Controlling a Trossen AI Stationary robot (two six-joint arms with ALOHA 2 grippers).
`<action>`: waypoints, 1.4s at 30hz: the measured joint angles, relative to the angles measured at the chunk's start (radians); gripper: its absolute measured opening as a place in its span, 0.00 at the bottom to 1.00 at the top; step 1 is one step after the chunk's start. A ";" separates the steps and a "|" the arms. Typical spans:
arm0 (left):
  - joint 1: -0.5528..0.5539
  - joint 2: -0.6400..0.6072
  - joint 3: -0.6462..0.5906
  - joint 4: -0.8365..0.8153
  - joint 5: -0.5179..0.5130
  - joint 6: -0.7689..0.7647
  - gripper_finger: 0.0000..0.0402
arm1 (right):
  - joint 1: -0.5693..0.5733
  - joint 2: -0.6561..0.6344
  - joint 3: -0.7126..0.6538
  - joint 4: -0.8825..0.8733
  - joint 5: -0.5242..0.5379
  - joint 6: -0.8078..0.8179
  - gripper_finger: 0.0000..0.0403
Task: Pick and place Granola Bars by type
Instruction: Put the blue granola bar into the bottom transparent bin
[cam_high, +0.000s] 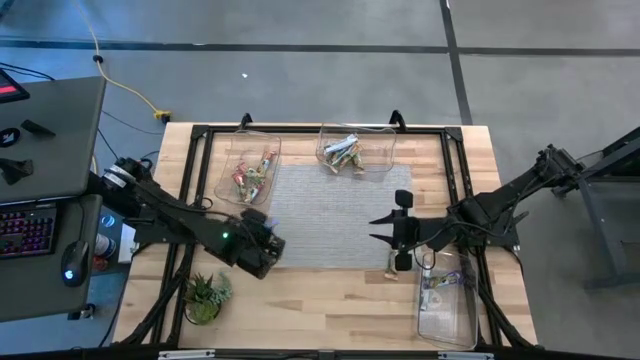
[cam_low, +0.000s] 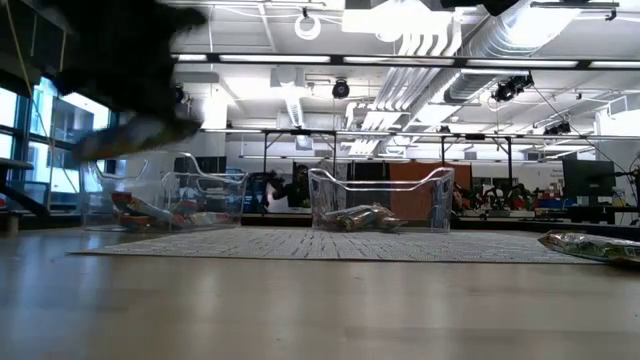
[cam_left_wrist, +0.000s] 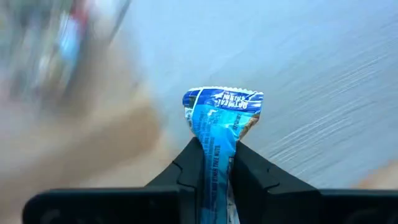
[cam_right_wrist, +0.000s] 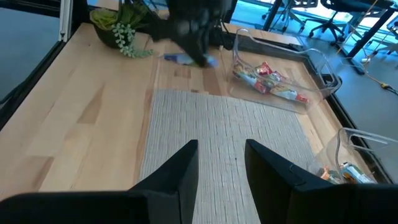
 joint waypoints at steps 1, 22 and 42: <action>0.000 -0.001 0.041 0.009 -0.067 0.057 0.13 | 0.000 0.000 0.000 0.003 -0.003 0.001 0.28; 0.224 0.049 0.342 0.910 0.467 1.597 0.16 | -0.025 0.109 0.000 0.219 -0.040 -0.110 0.28; 0.390 0.203 0.342 1.314 1.007 1.702 0.16 | -0.031 0.109 0.000 0.373 -0.138 -0.316 0.28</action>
